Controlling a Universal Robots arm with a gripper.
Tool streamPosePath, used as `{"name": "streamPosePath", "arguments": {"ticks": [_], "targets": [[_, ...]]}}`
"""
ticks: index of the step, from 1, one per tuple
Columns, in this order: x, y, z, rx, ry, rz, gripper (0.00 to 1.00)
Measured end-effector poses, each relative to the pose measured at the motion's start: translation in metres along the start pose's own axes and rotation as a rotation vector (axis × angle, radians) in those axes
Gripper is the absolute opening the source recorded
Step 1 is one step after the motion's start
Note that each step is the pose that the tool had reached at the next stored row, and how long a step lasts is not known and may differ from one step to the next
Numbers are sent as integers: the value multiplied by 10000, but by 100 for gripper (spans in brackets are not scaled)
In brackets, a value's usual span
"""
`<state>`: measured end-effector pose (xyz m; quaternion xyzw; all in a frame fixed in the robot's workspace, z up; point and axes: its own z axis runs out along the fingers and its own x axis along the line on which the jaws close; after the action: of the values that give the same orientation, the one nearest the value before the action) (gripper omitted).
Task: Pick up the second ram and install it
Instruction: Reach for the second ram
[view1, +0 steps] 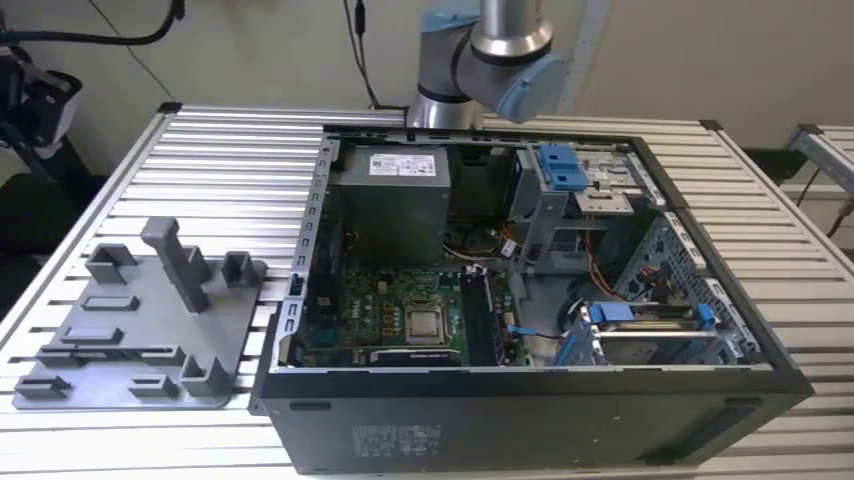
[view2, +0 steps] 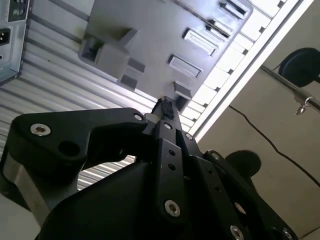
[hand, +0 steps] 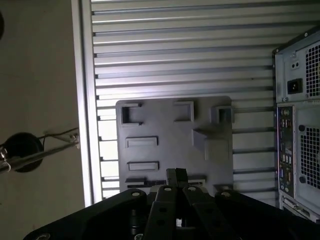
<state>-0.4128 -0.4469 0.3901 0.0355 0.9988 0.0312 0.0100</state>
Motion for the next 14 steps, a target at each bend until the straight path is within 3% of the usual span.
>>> {"name": "streamPosePath", "arguments": {"ticks": [6, 14], "targets": [[-12, -178, 4, 0, 0, 0, 11], [-18, -465, 6, -1, -1, -1, 11]]}}
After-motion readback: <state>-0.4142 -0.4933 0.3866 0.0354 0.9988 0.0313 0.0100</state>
